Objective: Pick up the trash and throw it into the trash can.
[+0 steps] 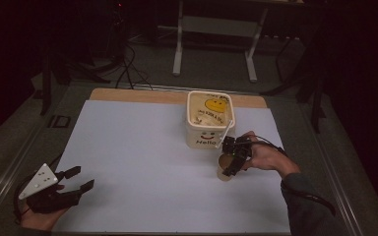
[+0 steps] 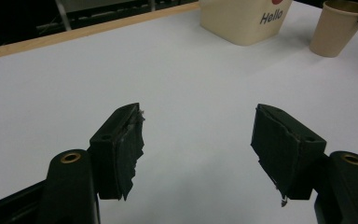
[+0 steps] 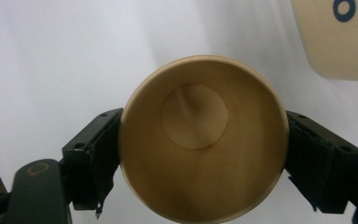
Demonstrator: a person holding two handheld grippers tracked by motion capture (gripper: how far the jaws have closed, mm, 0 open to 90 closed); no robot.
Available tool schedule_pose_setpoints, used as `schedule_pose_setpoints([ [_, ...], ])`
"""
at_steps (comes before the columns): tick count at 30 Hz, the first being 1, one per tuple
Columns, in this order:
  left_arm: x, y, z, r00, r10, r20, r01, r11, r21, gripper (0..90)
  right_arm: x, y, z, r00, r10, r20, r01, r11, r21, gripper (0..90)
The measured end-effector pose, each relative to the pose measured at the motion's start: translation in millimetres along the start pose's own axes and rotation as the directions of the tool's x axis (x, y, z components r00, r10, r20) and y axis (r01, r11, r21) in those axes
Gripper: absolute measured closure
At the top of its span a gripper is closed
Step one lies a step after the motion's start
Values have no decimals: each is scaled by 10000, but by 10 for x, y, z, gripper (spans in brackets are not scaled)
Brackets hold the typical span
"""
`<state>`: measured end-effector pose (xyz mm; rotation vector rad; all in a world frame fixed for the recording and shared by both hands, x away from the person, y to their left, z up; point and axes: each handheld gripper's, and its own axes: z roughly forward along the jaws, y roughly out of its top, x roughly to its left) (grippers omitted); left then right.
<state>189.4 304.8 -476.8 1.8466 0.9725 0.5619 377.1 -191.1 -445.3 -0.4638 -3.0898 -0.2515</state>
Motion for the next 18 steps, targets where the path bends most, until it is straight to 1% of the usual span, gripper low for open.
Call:
schedule_pose_setpoints([
  [5,-2,0,2,10000,-16,1,16,10000,10,336,11,-11,-39,10000,32,-45,-31,9999,96,181],
  [8,-2,0,2,10000,-14,-5,14,10000,12,336,7,-19,-80,10000,44,-11,-44,10000,35,180],
  [12,-3,0,1,10000,-9,-6,9,10000,8,337,-5,-19,-171,9999,105,-12,-105,9999,-125,180],
  [18,-2,-1,0,10000,-9,-1,9,10000,12,337,-15,-12,-327,9999,116,63,-115,9999,-107,181],
])
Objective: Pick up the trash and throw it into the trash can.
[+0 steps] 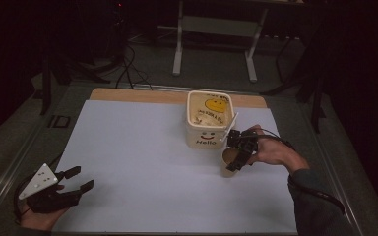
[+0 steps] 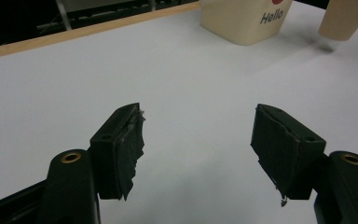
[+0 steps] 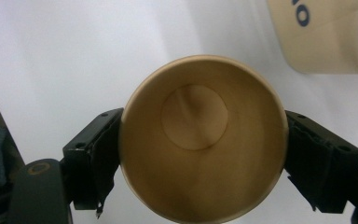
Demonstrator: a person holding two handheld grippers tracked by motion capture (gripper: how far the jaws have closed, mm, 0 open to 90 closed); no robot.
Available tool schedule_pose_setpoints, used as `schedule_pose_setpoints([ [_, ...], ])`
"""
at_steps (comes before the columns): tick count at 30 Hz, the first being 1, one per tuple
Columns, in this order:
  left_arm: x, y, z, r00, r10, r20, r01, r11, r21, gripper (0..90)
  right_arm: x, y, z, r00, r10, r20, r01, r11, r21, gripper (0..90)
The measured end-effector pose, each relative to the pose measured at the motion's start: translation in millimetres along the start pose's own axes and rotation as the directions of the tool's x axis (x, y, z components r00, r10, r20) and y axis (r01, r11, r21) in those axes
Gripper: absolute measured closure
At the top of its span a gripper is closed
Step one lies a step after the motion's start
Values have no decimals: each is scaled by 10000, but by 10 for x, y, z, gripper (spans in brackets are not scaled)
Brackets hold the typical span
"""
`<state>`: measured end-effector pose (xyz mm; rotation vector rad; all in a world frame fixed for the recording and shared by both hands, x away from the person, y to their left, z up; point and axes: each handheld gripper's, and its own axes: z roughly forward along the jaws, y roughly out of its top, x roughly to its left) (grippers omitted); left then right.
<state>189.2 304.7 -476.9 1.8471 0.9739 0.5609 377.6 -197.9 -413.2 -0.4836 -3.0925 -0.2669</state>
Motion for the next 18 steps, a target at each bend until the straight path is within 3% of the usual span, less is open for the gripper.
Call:
schedule_pose_setpoints([
  [18,0,-2,-1,10000,-14,-5,14,10000,0,337,-47,63,-420,9999,37,145,-32,9994,-346,184],
])
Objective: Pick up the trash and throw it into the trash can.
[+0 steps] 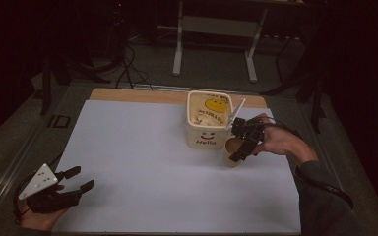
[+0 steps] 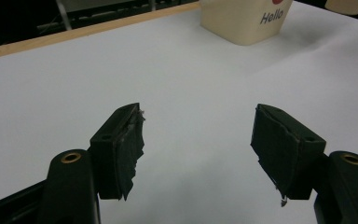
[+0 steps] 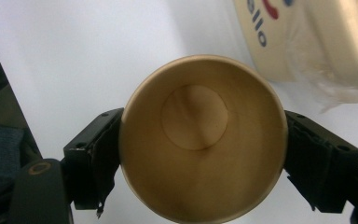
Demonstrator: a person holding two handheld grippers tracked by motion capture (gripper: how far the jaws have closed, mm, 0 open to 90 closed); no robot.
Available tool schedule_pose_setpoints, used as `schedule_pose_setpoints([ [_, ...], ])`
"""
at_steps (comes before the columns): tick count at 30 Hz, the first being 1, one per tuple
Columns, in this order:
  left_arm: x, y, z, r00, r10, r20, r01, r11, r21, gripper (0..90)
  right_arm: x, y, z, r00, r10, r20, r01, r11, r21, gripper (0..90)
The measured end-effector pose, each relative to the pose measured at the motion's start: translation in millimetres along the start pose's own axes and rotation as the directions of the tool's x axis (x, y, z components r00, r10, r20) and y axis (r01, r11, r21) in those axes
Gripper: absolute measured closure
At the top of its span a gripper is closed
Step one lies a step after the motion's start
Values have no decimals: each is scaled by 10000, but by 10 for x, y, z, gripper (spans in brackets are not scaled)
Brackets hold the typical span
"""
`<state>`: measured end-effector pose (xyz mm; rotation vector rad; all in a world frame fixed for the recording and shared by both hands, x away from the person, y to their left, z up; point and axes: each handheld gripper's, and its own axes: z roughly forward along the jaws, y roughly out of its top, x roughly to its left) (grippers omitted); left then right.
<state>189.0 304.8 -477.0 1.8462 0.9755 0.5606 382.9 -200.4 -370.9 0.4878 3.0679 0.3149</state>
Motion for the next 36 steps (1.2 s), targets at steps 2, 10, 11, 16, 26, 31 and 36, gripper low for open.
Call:
schedule_pose_setpoints([
  [2,0,0,0,10000,6,2,-6,10000,4,337,-4,5,-28,10000,31,-9,-31,10000,-49,184],
  [10,0,-1,0,10000,4,9,-4,10000,7,337,-104,25,-339,9992,368,126,-363,9986,-376,184],
  [11,0,-1,0,10000,-3,11,3,10000,10,337,-125,25,-404,9987,490,148,-482,9977,-473,184],
  [16,0,-1,1,10000,10,27,-10,10000,35,337,-167,32,-515,9974,698,182,-686,9957,-617,184],
  [26,3,-4,2,10000,14,28,-14,10000,34,337,-251,89,-723,9915,1272,262,-1244,9882,-890,188],
  [31,4,-5,2,10000,21,32,-21,10000,41,337,-267,114,-762,9884,1494,254,-1462,9842,-995,188],
  [36,5,-6,2,10000,19,38,-19,10000,48,337,-288,149,-796,9822,1859,279,-1820,9775,-1071,188],
])
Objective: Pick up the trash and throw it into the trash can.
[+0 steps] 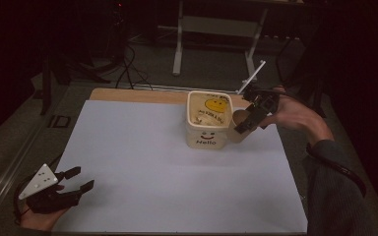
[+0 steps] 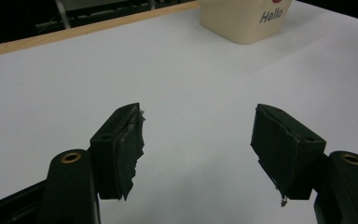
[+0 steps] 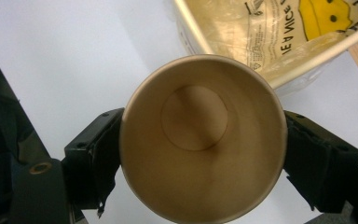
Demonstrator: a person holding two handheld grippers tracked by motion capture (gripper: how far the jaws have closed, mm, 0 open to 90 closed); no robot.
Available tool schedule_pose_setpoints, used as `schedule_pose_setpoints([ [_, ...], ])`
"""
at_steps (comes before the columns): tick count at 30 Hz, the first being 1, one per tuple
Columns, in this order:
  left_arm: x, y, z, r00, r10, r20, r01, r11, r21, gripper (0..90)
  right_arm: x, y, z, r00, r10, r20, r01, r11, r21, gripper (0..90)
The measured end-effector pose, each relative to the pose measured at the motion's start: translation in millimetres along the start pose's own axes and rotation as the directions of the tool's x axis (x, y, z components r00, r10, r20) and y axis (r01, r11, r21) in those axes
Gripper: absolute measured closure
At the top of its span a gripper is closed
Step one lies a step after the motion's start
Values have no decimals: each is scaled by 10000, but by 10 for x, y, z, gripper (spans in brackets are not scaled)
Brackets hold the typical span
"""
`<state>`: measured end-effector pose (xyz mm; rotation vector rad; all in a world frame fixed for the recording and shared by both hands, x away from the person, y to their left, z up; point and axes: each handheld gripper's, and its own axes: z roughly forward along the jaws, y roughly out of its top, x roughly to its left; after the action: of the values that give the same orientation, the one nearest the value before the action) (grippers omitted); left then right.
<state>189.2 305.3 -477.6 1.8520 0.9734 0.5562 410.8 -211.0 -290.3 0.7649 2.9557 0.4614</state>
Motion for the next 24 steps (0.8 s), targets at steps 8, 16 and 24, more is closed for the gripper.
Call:
schedule_pose_setpoints([
  [8,-2,1,3,10000,-2,5,2,10000,2,337,-45,59,-26,9976,682,77,-681,9975,-171,188],
  [16,4,-2,-1,10000,-18,3,18,10000,-6,337,-70,144,-31,9902,1369,284,-1363,9904,-239,193],
  [24,4,-4,-1,10000,-42,1,42,10000,-6,337,-69,219,-70,9832,1760,487,-1745,9841,-339,196],
])
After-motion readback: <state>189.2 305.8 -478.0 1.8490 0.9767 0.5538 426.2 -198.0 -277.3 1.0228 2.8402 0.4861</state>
